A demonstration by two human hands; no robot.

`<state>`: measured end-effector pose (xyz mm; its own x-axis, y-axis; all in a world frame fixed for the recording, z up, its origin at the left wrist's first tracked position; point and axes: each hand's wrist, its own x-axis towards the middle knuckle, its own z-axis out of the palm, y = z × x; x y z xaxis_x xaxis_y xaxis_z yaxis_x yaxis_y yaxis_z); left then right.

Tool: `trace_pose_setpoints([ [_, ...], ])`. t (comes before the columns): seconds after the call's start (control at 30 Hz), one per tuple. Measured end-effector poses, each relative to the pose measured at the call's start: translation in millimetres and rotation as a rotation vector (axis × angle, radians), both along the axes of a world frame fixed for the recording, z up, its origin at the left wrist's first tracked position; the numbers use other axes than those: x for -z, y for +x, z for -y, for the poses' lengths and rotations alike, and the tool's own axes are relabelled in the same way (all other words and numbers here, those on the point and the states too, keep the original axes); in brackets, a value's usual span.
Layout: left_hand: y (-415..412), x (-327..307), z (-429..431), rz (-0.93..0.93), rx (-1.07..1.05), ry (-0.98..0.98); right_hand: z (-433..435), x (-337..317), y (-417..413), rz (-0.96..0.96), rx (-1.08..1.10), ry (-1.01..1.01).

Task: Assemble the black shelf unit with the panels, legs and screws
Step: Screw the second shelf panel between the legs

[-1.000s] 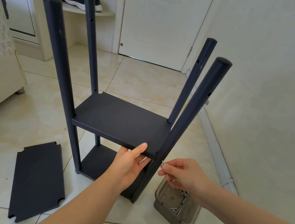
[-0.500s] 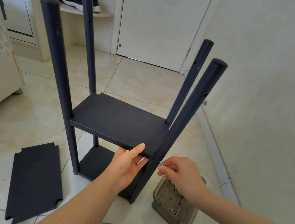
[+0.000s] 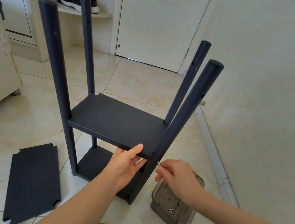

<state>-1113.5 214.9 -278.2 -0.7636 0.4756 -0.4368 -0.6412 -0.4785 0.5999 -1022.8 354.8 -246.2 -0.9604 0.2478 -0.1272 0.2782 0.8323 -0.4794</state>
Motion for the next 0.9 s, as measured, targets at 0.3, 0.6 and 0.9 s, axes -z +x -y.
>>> trace_pose_setpoints([
  [0.3, -1.4, 1.4, 0.7, -0.009, 0.01, 0.001, -1.7, 2.0, 2.5, 0.011, -0.066, 0.099],
  [0.6, -2.8, 1.3, -1.5, -0.004, -0.001, 0.004, -0.2, 2.1, 3.4, -0.048, 0.008, -0.056],
  [0.9, -4.2, 5.4, 1.1, -0.02, 0.012, 0.002, -0.5, 3.6, 2.7, -0.054, -0.015, 0.046],
])
